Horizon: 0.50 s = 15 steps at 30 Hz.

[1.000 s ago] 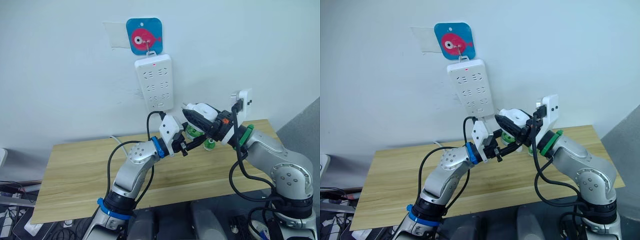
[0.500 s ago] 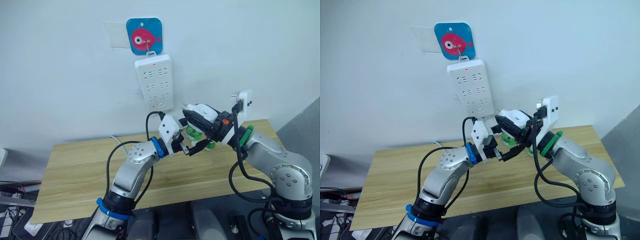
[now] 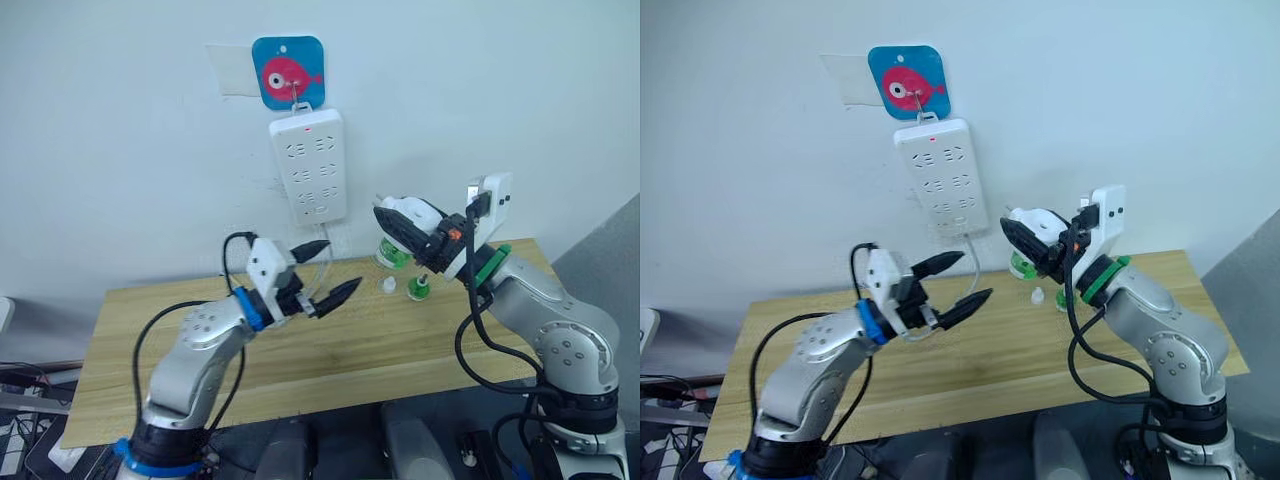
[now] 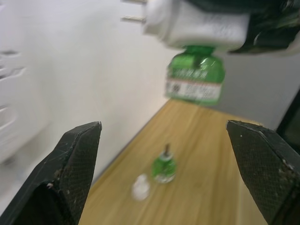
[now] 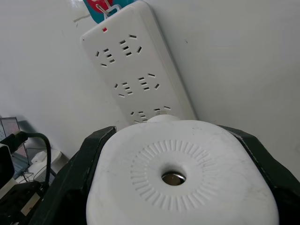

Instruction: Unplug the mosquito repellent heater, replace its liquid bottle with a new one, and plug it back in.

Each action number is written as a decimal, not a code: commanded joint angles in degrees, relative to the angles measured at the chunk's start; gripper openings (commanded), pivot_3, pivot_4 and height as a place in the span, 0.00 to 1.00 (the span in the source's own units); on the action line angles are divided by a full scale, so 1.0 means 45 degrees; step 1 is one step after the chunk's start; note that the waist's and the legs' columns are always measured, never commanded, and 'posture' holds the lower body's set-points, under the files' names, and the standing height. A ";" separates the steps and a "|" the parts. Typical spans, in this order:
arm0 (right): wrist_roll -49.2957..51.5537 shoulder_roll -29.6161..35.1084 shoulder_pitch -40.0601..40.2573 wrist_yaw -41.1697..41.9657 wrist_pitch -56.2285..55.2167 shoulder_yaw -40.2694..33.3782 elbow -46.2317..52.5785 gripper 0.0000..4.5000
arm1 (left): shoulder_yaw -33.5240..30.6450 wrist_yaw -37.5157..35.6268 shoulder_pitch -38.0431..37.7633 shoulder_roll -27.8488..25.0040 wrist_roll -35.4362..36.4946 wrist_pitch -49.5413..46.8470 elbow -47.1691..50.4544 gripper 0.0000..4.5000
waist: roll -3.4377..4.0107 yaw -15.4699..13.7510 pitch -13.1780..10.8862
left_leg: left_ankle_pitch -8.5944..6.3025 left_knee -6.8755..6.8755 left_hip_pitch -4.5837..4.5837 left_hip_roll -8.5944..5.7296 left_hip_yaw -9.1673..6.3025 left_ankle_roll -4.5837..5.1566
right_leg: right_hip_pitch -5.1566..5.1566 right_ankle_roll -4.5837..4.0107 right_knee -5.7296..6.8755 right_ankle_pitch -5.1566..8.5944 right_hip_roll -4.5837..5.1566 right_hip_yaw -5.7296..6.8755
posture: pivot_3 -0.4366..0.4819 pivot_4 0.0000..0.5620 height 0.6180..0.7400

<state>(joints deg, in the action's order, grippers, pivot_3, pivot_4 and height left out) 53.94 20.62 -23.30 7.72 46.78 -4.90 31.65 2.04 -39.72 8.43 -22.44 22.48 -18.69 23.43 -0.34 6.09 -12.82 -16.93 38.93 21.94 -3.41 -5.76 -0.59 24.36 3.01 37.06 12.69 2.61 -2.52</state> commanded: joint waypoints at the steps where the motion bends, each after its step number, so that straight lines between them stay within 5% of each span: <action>1: -0.0185 0.0006 -0.0219 0.0441 -0.0423 -0.0013 0.0203 0.67 | -0.1357 0.0573 0.0123 -0.0345 -0.0466 0.1262 -0.0062 1.00 | 0.0000 -0.0054 0.0000 | 0.0000 0.0000 -0.0001 -0.0001 0.0000 0.0000 | -0.0001 0.0000 0.0000 0.0000 0.0000 0.0000 | 0.32 0.33 1.00; 6: -0.0860 0.0146 -0.0414 0.0891 -0.0456 0.0556 0.0350 0.67 | -0.2465 0.0498 0.1651 -0.1178 -0.0652 0.2078 -0.2038 1.00 | -0.0001 -0.0252 0.0000 | 0.0000 0.0000 -0.0007 0.0001 -0.0003 -0.0001 | 0.0000 -0.0001 0.0006 0.0000 -0.0001 0.0007 | 0.33 0.33 1.00; 15: -0.1683 -0.0302 -0.1007 0.0820 -0.0441 0.1187 0.0060 0.67 | -0.1337 -0.1486 0.4418 -0.1373 -0.0718 0.2820 -0.5416 1.00 | -0.0005 -0.0299 0.0002 | 0.0003 0.0001 -0.0002 -0.0007 -0.0008 -0.0006 | 0.0004 -0.0002 0.0004 -0.0001 0.0002 0.0013 | 0.34 0.34 1.00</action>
<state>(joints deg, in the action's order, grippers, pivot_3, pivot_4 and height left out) 47.56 19.72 -26.42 11.22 46.19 0.33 31.09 -4.43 -44.66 26.12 -28.71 19.31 -7.78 0.47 -0.37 4.75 -12.81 -16.92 38.94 21.93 -3.43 -5.80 -0.62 24.38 3.01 37.10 12.68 2.63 -2.47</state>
